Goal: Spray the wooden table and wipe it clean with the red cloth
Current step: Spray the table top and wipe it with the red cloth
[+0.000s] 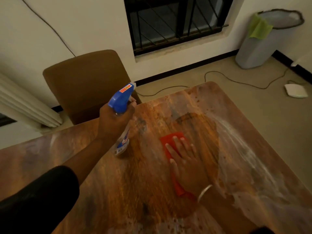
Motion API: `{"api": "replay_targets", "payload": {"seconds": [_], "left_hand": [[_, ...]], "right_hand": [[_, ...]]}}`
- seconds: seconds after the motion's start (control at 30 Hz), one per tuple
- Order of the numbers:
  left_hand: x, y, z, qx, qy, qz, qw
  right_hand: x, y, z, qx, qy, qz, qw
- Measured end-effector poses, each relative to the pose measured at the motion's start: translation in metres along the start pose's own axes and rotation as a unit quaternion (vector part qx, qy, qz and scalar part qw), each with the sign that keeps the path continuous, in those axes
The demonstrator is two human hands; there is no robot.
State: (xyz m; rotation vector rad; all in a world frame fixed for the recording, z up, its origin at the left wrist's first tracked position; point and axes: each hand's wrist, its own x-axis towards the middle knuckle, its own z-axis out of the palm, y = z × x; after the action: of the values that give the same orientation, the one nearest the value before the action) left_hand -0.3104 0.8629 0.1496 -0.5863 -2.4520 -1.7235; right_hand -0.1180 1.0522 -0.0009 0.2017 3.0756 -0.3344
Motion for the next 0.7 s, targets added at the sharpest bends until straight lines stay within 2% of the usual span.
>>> {"api": "replay_targets", "payload": {"seconds": [0.1, 0.2, 0.27, 0.37, 0.47, 0.53, 0.6, 0.7], "left_hand": [[-0.002, -0.014, -0.018, 0.000, 0.040, 0.005, 0.999], [-0.006, -0.027, -0.041, 0.013, 0.048, -0.006, 0.999], [-0.008, -0.031, -0.053, 0.013, 0.033, -0.005, 0.999], [-0.008, -0.031, -0.066, 0.012, 0.020, -0.001, 1.000], [-0.007, -0.030, -0.072, 0.008, 0.021, 0.001, 1.000], [-0.009, -0.034, -0.074, 0.000, 0.017, -0.014, 1.000], [-0.013, -0.037, -0.076, -0.009, 0.008, -0.034, 0.999], [-0.016, -0.037, -0.079, -0.021, 0.001, -0.032, 0.999]], "right_hand": [[0.026, 0.018, -0.008, -0.024, -0.003, 0.067, 0.997], [0.065, -0.022, -0.001, -0.005, 0.009, 0.111, 0.994], [0.075, -0.062, 0.008, 0.018, -0.005, 0.064, 0.998], [0.060, -0.123, 0.027, 0.038, -0.010, -0.053, 0.998], [0.042, -0.124, 0.032, 0.027, -0.010, -0.129, 0.991], [0.048, -0.090, 0.026, 0.004, -0.014, -0.103, 0.995], [0.067, -0.055, 0.015, -0.017, -0.024, -0.026, 0.999], [0.121, -0.048, 0.004, -0.008, -0.010, 0.061, 0.998]]}}
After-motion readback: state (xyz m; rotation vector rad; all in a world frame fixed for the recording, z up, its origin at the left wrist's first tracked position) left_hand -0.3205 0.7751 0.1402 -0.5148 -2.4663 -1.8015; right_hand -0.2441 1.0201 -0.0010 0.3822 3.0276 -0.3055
